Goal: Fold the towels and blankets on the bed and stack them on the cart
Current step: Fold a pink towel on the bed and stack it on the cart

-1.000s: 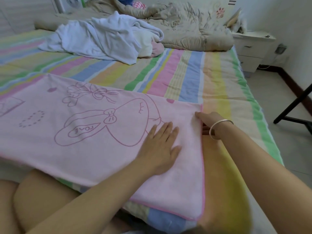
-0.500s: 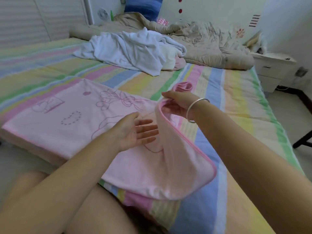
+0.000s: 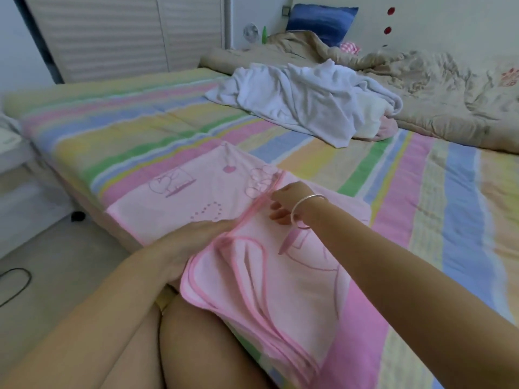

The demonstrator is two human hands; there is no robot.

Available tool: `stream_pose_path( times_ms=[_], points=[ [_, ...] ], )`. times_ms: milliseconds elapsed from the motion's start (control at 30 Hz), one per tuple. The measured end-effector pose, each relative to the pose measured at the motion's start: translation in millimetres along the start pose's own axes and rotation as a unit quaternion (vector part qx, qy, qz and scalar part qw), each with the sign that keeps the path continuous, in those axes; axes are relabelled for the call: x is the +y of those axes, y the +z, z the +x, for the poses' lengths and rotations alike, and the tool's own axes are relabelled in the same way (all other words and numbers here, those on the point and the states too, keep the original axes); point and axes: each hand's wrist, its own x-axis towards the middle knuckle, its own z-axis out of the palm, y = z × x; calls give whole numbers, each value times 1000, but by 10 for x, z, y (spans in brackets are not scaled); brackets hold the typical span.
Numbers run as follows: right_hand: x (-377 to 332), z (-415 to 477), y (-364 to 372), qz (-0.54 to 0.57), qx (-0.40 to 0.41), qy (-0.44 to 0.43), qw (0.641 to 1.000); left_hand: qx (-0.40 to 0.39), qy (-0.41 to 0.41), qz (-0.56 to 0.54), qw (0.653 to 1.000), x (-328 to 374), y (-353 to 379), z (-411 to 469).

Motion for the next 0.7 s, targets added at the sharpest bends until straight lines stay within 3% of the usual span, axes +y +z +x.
stream_pose_path(
  times_ms=[100, 200, 233, 300, 367, 433, 500, 600, 700],
  points=[
    [124, 106, -189, -139, 63, -78, 985, 68, 41, 240, 967, -4, 60, 30],
    [301, 126, -439, -295, 126, -144, 936, 101, 71, 340, 932, -2, 101, 117],
    [379, 114, -510, -300, 133, -152, 933, 110, 113, 372, 915, -6, 147, 117],
    [509, 80, -602, -295, 136, -166, 931, 108, 254, 459, 845, -28, 241, 103],
    [609, 36, -631, -310, 126, -190, 923, 27, 373, 496, 784, -58, 379, 33],
    [683, -9, -628, -332, 128, -219, 909, -106, 374, 501, 773, -120, 515, -113],
    [741, -36, -624, -353, 132, -238, 895, -167, 364, 506, 764, -235, 543, -184],
    [818, -54, -648, -362, 138, -245, 889, -101, 396, 528, 744, -402, 313, -229],
    [874, -72, -668, -353, 141, -238, 894, -4, 411, 584, 700, -511, -30, -334]
  ],
)
